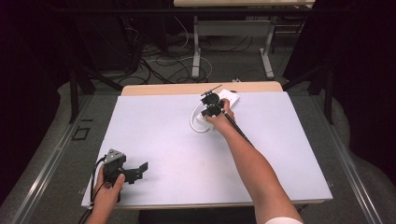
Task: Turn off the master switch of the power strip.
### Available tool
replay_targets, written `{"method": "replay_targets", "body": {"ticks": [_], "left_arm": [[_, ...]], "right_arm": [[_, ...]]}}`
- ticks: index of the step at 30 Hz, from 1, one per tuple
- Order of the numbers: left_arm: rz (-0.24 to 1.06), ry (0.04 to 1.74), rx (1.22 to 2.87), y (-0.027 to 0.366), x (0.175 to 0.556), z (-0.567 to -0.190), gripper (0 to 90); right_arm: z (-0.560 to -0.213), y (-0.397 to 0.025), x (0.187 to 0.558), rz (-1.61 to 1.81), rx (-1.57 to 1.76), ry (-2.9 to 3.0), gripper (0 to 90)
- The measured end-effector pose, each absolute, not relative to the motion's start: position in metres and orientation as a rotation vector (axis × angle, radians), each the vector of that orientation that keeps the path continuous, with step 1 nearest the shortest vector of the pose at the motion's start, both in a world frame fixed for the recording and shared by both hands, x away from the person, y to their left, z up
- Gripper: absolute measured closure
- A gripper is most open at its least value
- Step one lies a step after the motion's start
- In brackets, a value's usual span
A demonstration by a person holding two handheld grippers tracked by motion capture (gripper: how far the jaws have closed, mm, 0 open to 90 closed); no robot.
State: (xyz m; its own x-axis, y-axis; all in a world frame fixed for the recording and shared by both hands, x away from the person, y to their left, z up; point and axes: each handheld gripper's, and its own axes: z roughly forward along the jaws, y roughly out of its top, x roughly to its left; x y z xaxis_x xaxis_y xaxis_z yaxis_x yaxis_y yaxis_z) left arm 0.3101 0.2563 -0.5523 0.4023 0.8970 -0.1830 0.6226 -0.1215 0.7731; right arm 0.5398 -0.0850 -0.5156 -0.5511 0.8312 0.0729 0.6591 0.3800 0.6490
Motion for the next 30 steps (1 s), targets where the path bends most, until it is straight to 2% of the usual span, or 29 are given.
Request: {"method": "replay_targets", "body": {"ticks": [13,30], "left_arm": [[0.420,1.311,1.839,0.256,0.310,-0.552,0.5],[0.415,1.312,1.852,0.254,0.311,-0.553,0.5]], "right_arm": [[-0.506,-0.091,0.534,0.905,1.340,2.396,79.7],[-0.499,-0.088,0.523,0.907,1.322,2.477,62.2]]}}
